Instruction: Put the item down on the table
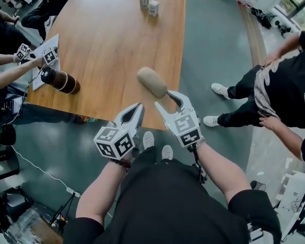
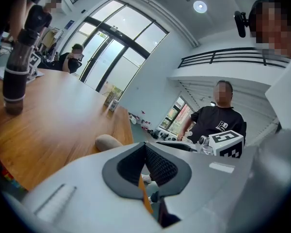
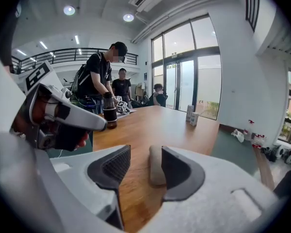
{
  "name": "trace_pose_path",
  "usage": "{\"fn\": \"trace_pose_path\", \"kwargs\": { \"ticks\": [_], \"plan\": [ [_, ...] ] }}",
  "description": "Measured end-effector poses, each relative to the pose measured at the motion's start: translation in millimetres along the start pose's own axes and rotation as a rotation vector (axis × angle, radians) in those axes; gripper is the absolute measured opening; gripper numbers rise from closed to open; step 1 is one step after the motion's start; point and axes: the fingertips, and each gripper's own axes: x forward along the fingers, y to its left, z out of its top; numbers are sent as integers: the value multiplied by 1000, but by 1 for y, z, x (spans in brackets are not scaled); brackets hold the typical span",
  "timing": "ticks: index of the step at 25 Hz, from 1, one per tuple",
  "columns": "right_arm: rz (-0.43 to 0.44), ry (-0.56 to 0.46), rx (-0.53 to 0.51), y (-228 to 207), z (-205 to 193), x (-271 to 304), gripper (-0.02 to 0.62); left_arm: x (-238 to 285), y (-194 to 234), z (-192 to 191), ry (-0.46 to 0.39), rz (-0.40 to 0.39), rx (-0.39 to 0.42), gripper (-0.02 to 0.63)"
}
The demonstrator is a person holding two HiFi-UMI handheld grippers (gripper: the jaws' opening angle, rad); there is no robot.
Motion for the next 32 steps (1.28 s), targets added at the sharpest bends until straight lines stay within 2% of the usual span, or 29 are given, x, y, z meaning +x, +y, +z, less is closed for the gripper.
{"fn": "trace_pose_path", "kwargs": {
  "ticks": [5, 12, 21, 32],
  "plan": [
    [15, -11, -4, 3, -3, -34, 134, -4, -25, -6, -36, 24, 14, 10],
    [43, -56, -41, 19, 2, -70, -6, -17, -53, -14, -76, 52, 47, 10],
    [86, -110, -96, 45, 7, -105, -8, -38, -79, -22, -110, 84, 91, 11],
    [51, -118, -77, 62, 21, -119, -8, -52, -90, -22, -81, 33, 126, 10]
  ]
}}
